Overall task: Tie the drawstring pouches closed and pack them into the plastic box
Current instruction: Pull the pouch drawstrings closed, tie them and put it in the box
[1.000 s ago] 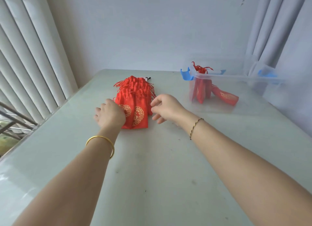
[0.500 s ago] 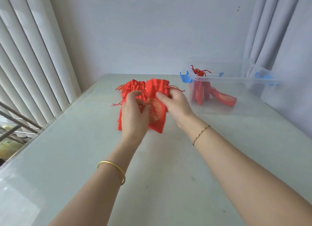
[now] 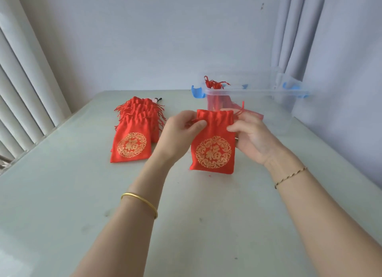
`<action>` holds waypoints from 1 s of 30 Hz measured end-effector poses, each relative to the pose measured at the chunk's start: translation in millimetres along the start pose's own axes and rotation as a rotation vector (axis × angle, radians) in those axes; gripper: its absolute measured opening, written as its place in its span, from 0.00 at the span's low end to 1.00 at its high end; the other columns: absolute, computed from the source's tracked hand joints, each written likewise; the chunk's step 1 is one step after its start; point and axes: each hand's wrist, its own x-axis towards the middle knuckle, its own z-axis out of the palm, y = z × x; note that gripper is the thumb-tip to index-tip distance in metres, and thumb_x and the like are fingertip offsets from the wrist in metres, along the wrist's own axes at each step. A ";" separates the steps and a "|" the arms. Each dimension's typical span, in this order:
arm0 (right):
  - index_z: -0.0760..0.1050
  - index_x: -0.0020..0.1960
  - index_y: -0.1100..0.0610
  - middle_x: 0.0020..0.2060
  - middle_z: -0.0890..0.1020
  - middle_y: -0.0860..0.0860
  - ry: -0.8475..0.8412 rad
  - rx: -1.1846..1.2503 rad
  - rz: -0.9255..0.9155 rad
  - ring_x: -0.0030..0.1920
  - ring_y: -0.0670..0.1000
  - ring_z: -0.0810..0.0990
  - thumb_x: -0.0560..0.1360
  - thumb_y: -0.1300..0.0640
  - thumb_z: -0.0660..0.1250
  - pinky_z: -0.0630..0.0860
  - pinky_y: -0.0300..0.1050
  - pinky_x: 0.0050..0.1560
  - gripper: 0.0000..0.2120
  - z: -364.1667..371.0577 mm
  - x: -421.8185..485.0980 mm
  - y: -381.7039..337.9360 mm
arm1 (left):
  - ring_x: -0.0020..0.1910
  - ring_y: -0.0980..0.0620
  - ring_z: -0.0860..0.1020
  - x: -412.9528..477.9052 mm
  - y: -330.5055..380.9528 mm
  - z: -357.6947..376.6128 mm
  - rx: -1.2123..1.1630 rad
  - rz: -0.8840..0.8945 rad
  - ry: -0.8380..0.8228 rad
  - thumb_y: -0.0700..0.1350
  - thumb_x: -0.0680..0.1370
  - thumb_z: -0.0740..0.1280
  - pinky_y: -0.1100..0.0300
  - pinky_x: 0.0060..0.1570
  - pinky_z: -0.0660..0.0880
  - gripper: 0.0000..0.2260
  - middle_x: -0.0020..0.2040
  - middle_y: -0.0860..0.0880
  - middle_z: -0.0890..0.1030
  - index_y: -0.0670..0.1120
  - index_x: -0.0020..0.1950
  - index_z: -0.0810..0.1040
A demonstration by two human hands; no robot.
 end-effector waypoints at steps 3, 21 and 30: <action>0.71 0.57 0.56 0.34 0.80 0.49 0.072 0.117 0.020 0.33 0.49 0.78 0.71 0.70 0.54 0.73 0.42 0.38 0.19 -11.5 -0.1 -5.9 | 0.43 0.50 0.77 7.4 -2.7 -3.6 0.012 0.006 -0.055 0.38 0.77 0.65 0.50 0.50 0.76 0.04 0.45 0.38 0.82 0.41 0.47 0.79; 0.76 0.52 0.61 0.33 0.79 0.55 0.024 -0.551 -0.068 0.27 0.45 0.78 0.79 0.66 0.56 0.77 0.37 0.33 0.10 -28.3 -9.6 -22.1 | 0.33 0.54 0.70 14.0 -14.1 -35.7 0.297 0.049 0.004 0.42 0.76 0.67 0.62 0.36 0.68 0.04 0.35 0.48 0.76 0.46 0.47 0.81; 0.68 0.44 0.59 0.34 0.81 0.59 0.124 -0.511 -0.080 0.28 0.51 0.80 0.79 0.64 0.58 0.79 0.44 0.34 0.06 -29.5 -10.0 -22.9 | 0.39 0.53 0.77 11.0 -16.7 -55.0 0.156 -0.081 -0.034 0.44 0.74 0.70 0.65 0.41 0.75 0.05 0.38 0.50 0.81 0.51 0.38 0.81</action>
